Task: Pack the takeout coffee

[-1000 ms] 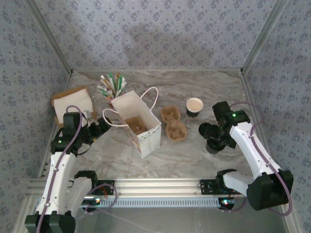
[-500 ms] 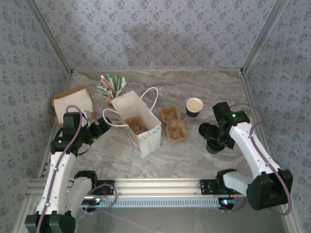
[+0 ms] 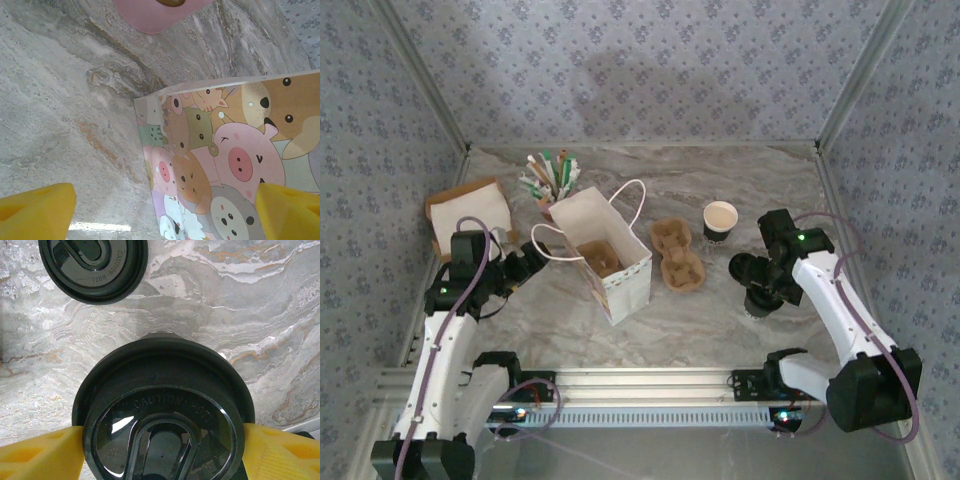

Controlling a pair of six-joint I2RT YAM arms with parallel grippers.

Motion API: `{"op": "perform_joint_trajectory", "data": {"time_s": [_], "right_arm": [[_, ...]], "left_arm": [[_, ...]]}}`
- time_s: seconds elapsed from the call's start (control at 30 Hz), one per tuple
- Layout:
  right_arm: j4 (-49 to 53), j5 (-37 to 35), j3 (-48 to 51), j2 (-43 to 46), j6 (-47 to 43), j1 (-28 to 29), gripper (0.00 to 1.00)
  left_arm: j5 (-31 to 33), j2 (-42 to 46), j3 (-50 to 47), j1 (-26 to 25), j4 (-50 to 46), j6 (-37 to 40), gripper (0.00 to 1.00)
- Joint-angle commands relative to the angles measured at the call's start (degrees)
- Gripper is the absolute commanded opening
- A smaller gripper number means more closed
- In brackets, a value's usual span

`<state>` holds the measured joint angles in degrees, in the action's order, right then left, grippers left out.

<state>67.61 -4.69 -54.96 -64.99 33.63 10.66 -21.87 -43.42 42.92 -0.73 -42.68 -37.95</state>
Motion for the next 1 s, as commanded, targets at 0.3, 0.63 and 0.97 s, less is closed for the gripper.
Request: {"op": "perform_joint_trajectory", "data": {"time_s": [0.3,0.63,0.97], "right_arm": [[0.06,-0.08,0.91,-0.10,0.85,-0.56,0.75],[2.13,-0.65,-2.34,2.65,0.24,-0.29,0.72],[6.61,-0.32,-7.04,5.39,-1.86,1.87,0.71]], "left_arm": [[0.59,-0.81,1.13,0.35,0.61,1.14,0.92],[7.88,-3.08,2.31,0.72,0.63,2.48,0.92],[6.58,-9.00,9.20,4.54,3.32,2.67,0.91]]}}
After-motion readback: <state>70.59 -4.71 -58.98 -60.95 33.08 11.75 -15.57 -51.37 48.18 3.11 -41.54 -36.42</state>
